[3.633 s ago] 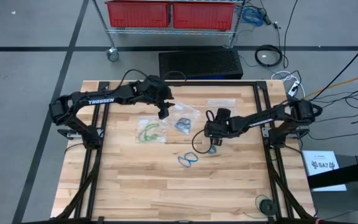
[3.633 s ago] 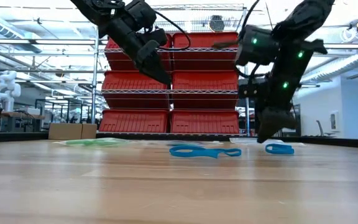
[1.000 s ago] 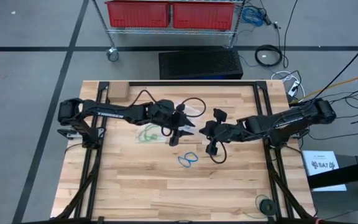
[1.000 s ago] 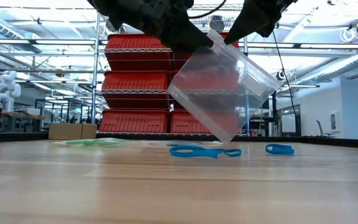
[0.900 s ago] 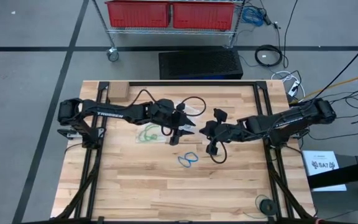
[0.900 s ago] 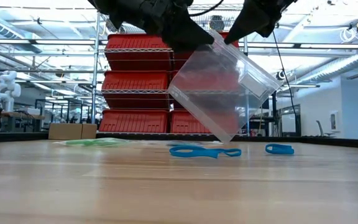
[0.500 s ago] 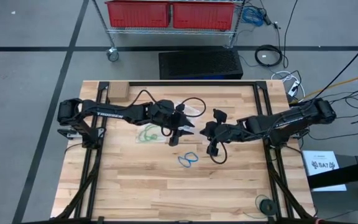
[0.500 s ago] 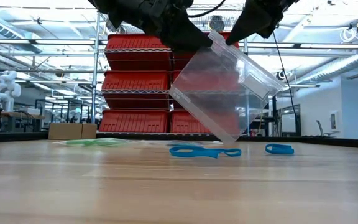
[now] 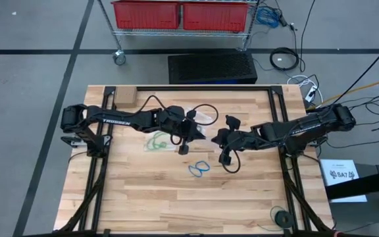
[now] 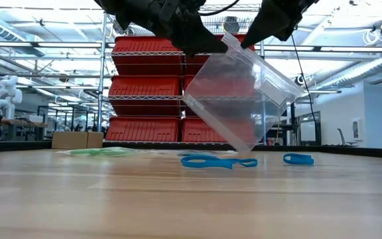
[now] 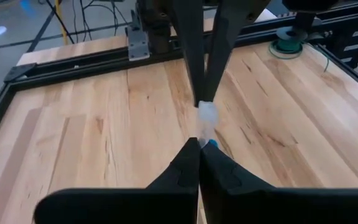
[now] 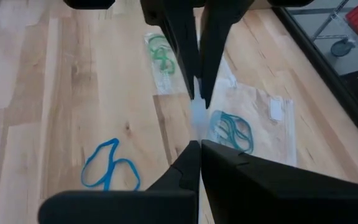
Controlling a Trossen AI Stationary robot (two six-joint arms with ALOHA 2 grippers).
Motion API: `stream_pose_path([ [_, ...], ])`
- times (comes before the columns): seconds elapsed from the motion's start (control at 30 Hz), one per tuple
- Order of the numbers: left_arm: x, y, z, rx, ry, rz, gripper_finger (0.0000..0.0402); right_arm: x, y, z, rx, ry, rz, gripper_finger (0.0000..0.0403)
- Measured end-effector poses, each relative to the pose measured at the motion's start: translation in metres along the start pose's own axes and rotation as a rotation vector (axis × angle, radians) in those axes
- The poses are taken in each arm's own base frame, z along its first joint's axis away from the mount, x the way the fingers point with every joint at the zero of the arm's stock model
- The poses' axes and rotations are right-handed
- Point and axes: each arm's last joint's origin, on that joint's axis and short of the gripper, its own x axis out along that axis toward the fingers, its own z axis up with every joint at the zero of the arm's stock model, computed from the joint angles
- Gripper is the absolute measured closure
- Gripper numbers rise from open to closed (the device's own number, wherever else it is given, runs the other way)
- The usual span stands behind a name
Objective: Sort rubber bands
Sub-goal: Open the right transparent zip bag
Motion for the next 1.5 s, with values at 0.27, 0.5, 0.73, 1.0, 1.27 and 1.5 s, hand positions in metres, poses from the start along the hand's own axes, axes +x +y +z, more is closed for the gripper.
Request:
stream_pose_path([
  [0.27,0.0,0.0,0.0,-0.001,0.002,0.003,0.04,0.0,0.0,0.0,0.013,0.002,0.006,0.0378],
  [0.5,0.0,0.0,0.0,-0.001,0.003,0.005,0.04,0.0,0.001,0.004,0.049,-0.034,0.016,0.0309],
  [0.73,0.0,0.0,0.0,-0.001,0.003,0.005,0.0401,-0.001,0.0,0.007,0.059,-0.049,0.016,0.0262],
  [1.0,0.0,0.0,0.0,-0.001,0.003,0.01,0.0401,0.005,-0.007,0.01,0.062,-0.058,-0.008,0.0287],
  [1.27,0.0,0.001,0.0,-0.001,0.006,0.017,0.0401,0.018,0.0,0.005,-0.002,-0.017,-0.01,0.0392],
  [1.5,-0.002,0.001,0.002,0.001,-0.006,0.02,0.0401,0.012,0.0,0.003,0.02,-0.001,-0.015,0.0393],
])
